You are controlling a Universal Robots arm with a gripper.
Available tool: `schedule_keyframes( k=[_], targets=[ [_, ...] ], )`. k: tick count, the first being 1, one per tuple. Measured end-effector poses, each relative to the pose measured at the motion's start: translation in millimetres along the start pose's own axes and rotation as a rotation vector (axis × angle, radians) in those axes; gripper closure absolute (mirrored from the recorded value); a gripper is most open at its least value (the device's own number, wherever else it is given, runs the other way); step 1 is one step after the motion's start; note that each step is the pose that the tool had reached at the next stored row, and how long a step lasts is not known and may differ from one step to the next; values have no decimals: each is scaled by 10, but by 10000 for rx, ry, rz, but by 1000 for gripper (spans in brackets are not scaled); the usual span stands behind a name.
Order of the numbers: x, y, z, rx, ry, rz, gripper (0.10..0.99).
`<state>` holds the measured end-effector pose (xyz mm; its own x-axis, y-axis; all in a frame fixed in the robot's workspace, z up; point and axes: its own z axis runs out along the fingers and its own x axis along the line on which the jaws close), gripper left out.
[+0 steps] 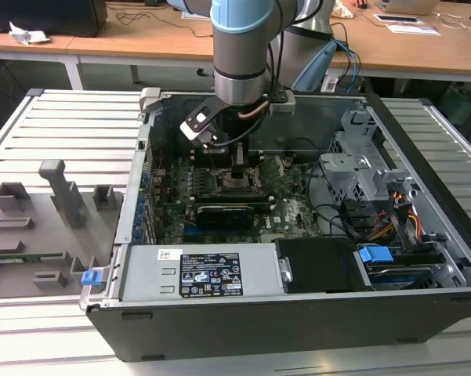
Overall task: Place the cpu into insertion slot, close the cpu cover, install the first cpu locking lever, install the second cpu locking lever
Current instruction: 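Place the cpu into insertion slot, then close the cpu cover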
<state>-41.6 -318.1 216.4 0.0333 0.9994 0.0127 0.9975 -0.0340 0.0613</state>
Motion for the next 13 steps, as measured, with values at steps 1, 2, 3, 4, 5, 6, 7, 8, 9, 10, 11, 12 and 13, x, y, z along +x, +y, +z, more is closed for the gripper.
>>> schedule_keyframes(
  k=[1, 2, 3, 4, 5, 6, 7, 8, 9, 10, 11, 12, 13],
  targets=[
    [0, 0, -4, 0, 1, 0, 980],
    [0, 0, -8, 1, 0, 0, 980],
    [0, 1, -10, 1, -1, -1, 980],
    [0, 1, -13, 1, -1, -1, 980],
    [0, 1, -16, 0, 1, 0, 980],
    [0, 1, -23, 1, -1, 0, 980],
    [0, 2, -34, 1, 0, 0, 980],
    [0, 3, -51, 0, 0, 0, 980],
    [1, 4, -64, 0, -1, 0, 980],
    [1, 5, -88, 0, 0, 0, 980],
    [2, 7, -122, 0, 0, 0, 980],
    [2, 10, -164, 1, 1, 0, 980],
    [3, 12, -200, 0, 0, 0, 980]
  ],
)
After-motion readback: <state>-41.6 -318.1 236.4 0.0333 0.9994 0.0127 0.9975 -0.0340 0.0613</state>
